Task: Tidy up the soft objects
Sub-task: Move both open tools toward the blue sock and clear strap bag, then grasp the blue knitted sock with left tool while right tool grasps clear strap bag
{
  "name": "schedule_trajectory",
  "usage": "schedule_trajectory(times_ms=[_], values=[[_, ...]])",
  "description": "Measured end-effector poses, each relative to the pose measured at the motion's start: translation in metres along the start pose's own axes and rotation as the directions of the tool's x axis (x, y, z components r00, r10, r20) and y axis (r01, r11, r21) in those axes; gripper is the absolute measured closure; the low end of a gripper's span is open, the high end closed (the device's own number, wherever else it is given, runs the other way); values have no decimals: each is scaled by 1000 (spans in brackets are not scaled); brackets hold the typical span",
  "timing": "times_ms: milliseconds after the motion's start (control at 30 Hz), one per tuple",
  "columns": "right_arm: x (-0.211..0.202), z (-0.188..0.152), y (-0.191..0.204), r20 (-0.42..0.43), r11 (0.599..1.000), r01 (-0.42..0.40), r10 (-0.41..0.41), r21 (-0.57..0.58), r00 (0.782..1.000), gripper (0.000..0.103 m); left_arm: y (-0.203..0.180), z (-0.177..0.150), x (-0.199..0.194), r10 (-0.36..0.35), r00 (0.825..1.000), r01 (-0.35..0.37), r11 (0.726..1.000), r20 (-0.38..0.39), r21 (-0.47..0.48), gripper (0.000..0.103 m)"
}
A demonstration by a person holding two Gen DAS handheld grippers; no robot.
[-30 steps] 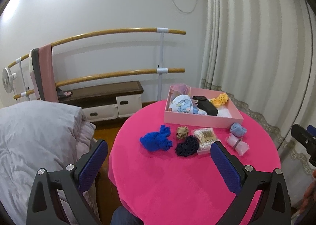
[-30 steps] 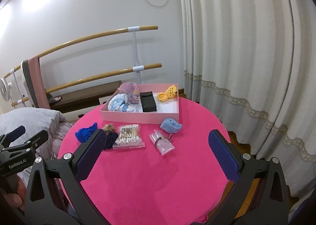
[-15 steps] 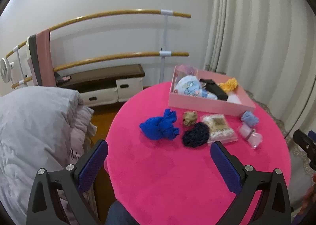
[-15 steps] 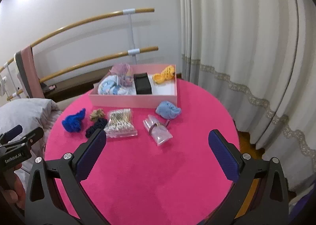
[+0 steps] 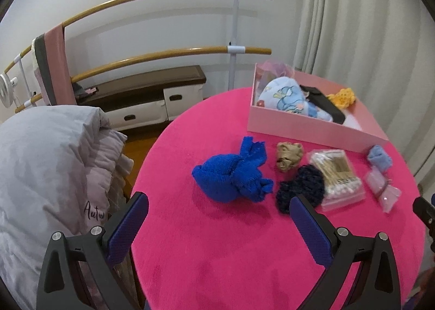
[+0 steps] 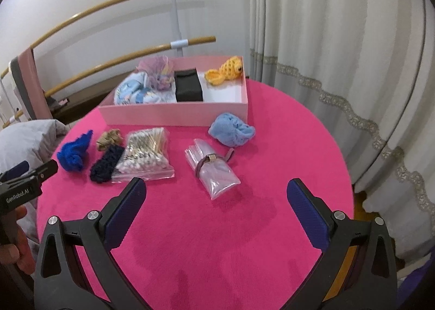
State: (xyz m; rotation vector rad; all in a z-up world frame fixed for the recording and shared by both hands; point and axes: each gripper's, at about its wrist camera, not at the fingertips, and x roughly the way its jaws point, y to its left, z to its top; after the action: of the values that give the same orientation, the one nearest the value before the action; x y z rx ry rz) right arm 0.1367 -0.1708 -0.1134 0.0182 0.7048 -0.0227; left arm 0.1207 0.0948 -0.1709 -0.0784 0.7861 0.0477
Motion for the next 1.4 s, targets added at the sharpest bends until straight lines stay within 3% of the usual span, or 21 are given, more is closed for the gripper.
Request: schedule_trajectory(times_ms=[333, 633, 700, 733, 800, 867, 933, 1133, 1400], values=[[58, 9, -6, -83, 1000, 22, -23, -17, 996, 0, 1, 19, 63, 26, 999, -25, 1000, -34, 14, 0], [84, 11, -6, -109, 999, 24, -29, -43, 994, 1, -7, 23, 109, 21, 995, -17, 999, -94, 47, 2], [90, 11, -7, -123, 999, 22, -27, -44, 992, 9, -10, 24, 114, 7, 995, -1, 998, -101, 58, 6], [93, 10, -6, -139, 999, 12, -19, -46, 990, 22, -11, 24, 119, -1, 993, 9, 998, -117, 61, 18], [95, 9, -3, -151, 998, -4, -5, -62, 989, 32, -11, 24, 121, -29, 993, 35, 998, -113, 56, 26], [94, 9, 2, -143, 996, -15, 3, -85, 990, 54, -11, 24, 120, -40, 994, 46, 997, -105, 59, 39], [91, 7, 7, -137, 995, -28, 15, -95, 990, 63, -14, 21, 118, -47, 995, 54, 996, -93, 72, 48], [78, -1, 3, -134, 996, -62, 54, -61, 990, 66, -16, 11, 110, -71, 993, 78, 994, -90, 73, 62], [51, -17, -4, -125, 996, -84, 79, -39, 989, 66, -14, -16, 58, -82, 992, 89, 993, -91, 75, 63]])
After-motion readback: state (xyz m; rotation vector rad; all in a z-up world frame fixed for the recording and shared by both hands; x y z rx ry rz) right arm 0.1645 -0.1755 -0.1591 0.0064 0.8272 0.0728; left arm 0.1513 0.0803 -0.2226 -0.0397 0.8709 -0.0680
